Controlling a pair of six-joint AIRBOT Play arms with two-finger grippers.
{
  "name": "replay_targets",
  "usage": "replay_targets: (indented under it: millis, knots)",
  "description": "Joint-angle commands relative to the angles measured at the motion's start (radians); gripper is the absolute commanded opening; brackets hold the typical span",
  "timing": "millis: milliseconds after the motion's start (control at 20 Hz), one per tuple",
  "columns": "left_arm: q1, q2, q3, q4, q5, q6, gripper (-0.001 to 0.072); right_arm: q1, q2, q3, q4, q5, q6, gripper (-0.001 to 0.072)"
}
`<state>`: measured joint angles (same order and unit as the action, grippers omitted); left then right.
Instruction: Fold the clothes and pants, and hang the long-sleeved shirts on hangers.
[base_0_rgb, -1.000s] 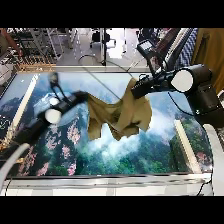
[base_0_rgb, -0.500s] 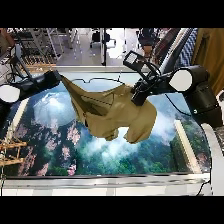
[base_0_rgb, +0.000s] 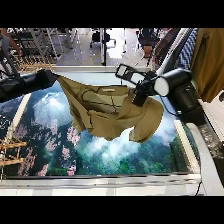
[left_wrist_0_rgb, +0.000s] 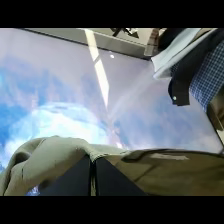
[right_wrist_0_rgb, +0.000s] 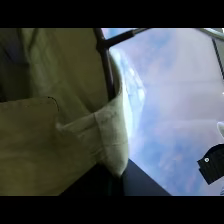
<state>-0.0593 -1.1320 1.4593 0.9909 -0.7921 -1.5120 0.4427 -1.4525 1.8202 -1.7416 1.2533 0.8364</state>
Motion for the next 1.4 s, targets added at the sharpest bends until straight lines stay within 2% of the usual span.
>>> replay_targets:
  millis: [0, 150, 250, 350, 400, 450, 500, 650, 750, 850, 1000, 1050, 1350]
  knots:
    - [0.001, 0.056, 0.001, -0.001, -0.048, 0.002, 0.0009, 0.060, -0.063, 0.000, -0.148, -0.003, 0.054, 0.0010]
    - [-0.005, 0.089, 0.001, -0.008, -0.096, 0.005, 0.0009, 0.069, -0.124, 0.000, -0.243, -0.047, 0.362, 0.0010]
    - [-0.026, 0.090, -0.002, -0.011, -0.153, 0.040, 0.0009, 0.063, -0.127, 0.000, -0.240, -0.114, 0.589, 0.0011]
    - [-0.053, 0.080, -0.014, -0.005, -0.213, 0.076, 0.0033, 0.063, -0.124, 0.024, -0.218, -0.155, 0.721, 0.0011]
    - [-0.063, 0.070, -0.014, 0.006, -0.250, 0.099, 0.0210, 0.063, -0.124, 0.048, -0.216, -0.144, 0.773, 0.0011]
    - [-0.066, 0.061, -0.014, 0.011, -0.285, 0.107, 0.0467, 0.063, -0.124, 0.077, -0.213, -0.116, 0.806, 0.0011]
    - [-0.066, 0.053, -0.014, 0.011, -0.316, 0.106, 0.0581, 0.063, -0.124, 0.114, -0.204, -0.068, 0.816, 0.0012]
    - [-0.065, 0.050, -0.014, 0.010, -0.364, 0.106, 0.0581, 0.063, -0.122, 0.231, -0.201, 0.071, 0.824, 0.0012]
    - [-0.065, 0.050, -0.014, -0.004, -0.394, 0.106, 0.0581, 0.060, -0.095, 0.259, -0.201, 0.077, 0.825, 0.0012]
    - [-0.065, 0.050, -0.014, -0.004, -0.425, 0.106, 0.0581, 0.021, -0.057, 0.258, -0.203, 0.069, 0.890, 0.0012]
    - [-0.065, 0.050, -0.014, -0.003, -0.468, 0.106, 0.0581, -0.131, -0.002, 0.256, -0.208, 0.079, 1.072, 0.0012]
    - [-0.065, 0.050, -0.014, -0.003, -0.470, 0.107, 0.0581, -0.186, 0.016, 0.256, -0.206, 0.101, 1.093, 0.0012]
    - [-0.065, 0.050, -0.014, -0.003, -0.472, 0.107, 0.0580, -0.630, 0.105, 0.257, -0.338, 0.437, 1.047, 0.0013]
